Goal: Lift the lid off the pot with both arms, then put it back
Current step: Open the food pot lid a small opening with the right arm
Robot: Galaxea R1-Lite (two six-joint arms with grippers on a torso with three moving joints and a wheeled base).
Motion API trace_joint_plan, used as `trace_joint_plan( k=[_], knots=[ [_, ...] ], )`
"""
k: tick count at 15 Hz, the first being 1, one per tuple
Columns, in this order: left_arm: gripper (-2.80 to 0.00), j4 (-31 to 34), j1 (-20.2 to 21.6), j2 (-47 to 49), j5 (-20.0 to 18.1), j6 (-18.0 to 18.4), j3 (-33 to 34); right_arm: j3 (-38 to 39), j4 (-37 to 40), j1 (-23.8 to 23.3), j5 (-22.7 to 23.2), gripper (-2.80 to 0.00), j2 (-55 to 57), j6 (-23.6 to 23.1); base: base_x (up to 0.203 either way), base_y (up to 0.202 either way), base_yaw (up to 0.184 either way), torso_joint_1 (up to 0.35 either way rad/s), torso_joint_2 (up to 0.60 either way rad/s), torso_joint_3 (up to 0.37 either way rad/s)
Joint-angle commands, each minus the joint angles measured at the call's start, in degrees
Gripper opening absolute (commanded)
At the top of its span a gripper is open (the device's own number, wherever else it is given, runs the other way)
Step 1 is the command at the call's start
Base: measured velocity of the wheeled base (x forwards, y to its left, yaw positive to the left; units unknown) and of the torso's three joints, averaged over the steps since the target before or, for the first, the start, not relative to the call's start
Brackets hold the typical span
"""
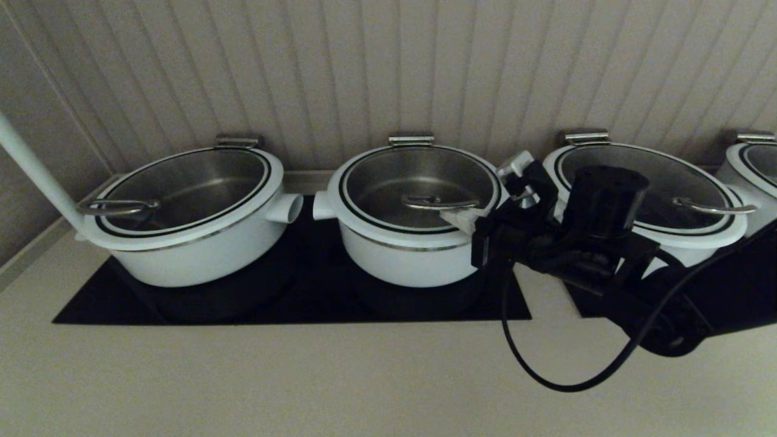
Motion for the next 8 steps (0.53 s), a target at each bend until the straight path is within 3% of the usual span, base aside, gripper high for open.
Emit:
trace_joint_plan(
  k=[1, 8],
  knots=[
    [-2.8, 0.0, 0.0, 0.0, 0.0, 0.0, 0.0, -0.5, 1.9, 0.0, 0.1, -2.8, -1.9, -0.1, 0.0, 0.0, 0.0, 0.0, 0.0, 0.0],
    [-2.8, 0.0, 0.0, 0.0, 0.0, 0.0, 0.0, -5.9, 7.7, 0.0, 0.1, -2.8, -2.3, -0.1, 0.0, 0.0, 0.0, 0.0, 0.0, 0.0]
  ],
)
